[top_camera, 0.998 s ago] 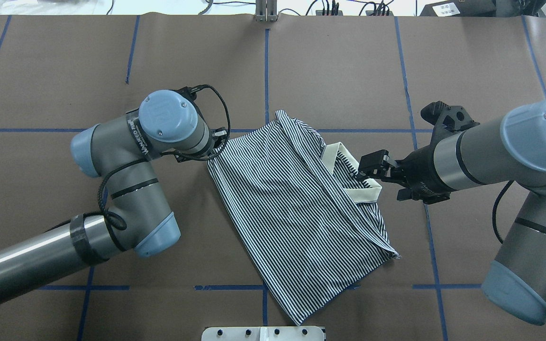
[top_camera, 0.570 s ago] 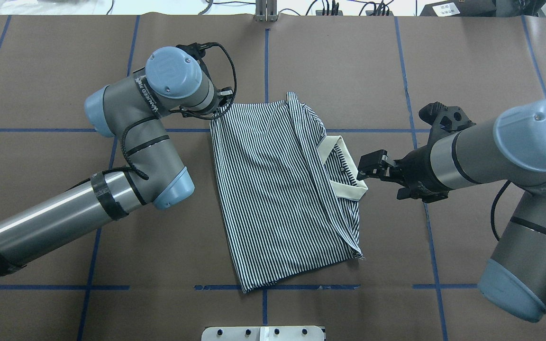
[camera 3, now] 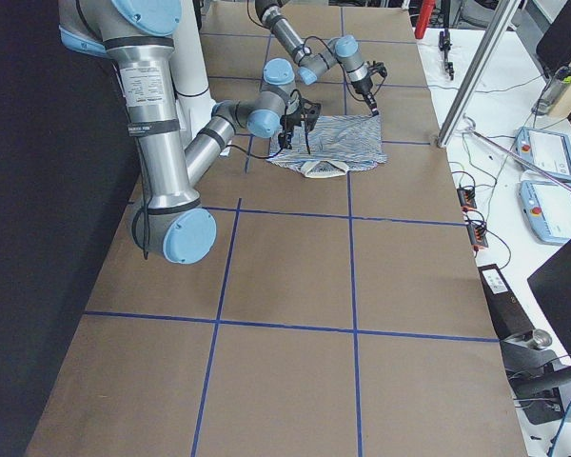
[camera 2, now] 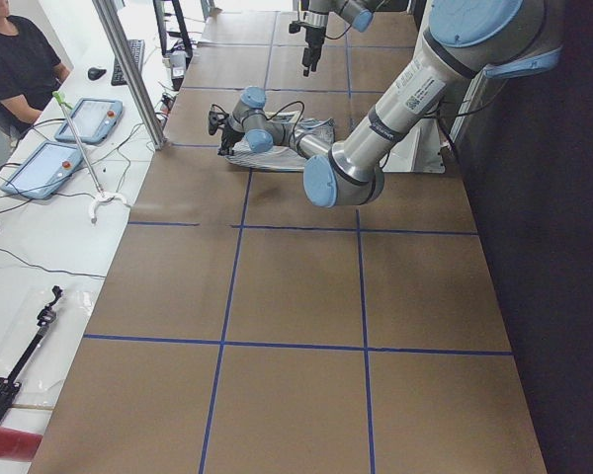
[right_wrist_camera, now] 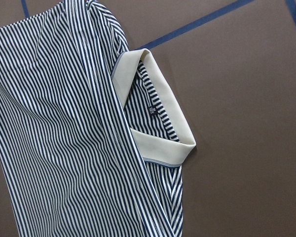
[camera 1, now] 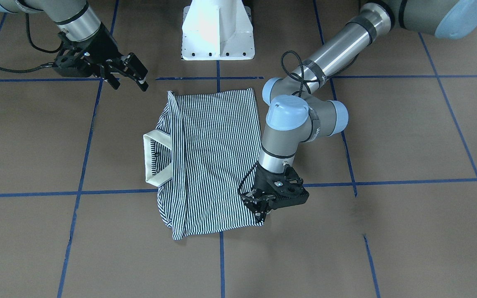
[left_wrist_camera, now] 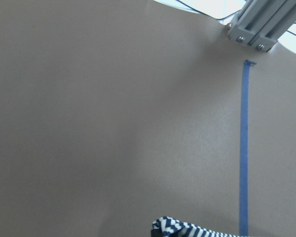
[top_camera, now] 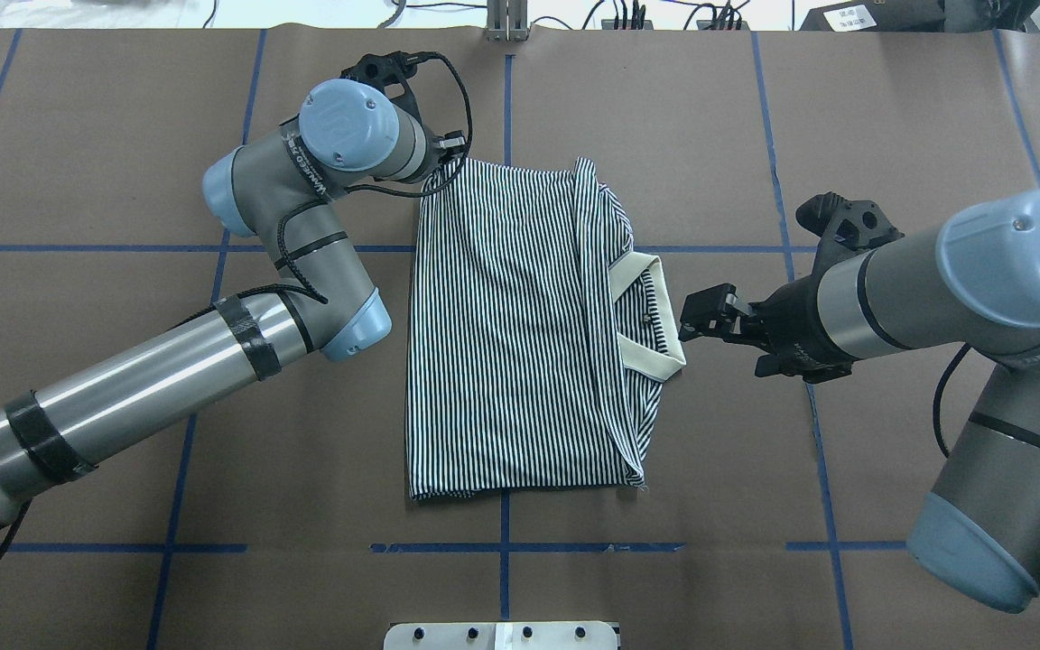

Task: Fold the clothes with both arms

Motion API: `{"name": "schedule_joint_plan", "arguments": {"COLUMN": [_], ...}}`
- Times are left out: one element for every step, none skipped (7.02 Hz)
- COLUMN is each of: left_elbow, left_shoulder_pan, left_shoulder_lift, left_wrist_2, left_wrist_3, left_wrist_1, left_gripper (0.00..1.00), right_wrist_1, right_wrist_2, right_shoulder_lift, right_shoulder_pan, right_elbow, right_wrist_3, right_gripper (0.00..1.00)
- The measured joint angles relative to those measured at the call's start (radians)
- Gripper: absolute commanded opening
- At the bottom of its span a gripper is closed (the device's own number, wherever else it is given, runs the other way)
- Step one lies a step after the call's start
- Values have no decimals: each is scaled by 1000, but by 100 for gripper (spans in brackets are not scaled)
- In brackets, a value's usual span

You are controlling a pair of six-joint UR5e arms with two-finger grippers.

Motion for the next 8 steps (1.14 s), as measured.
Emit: {"name": "schedule_joint_plan", "arguments": {"left_elbow": [29, 54, 71, 75, 60, 7, -103, -226], "left_shoulder_pan": [0, 0, -2, -12, -31, -44, -49, -51], "left_shoulder_lift": [-10, -29, -43, -51, -49, -29, 24, 83], "left_wrist_2": [27, 59, 83, 66, -4, -77, -117, -131], "left_wrist_3": [16, 33, 59, 79, 88, 92, 106, 148], "left_wrist_1": [-25, -39, -47, -48, -30, 24, 111, 205], "left_gripper": [100, 100, 100, 100, 100, 100, 100, 100], "right_wrist_1": [0, 0, -1, -3, -7, -11, -15, -40], "right_wrist_2": [0, -1, -2, -4, -11, -22, -39, -80], "right_shoulder_lift": [17, 29, 40, 61, 91, 119, 142, 177], "right_shoulder_pan": [0, -1, -1, -3, -5, -11, -27, -61], "right_elbow": [-16, -28, -38, -58, -96, -138, -188, -235], "right_wrist_3": [-1, -2, -4, -6, -20, -56, -100, -131], "right_gripper": [100, 100, 100, 100, 100, 100, 100, 100]}}
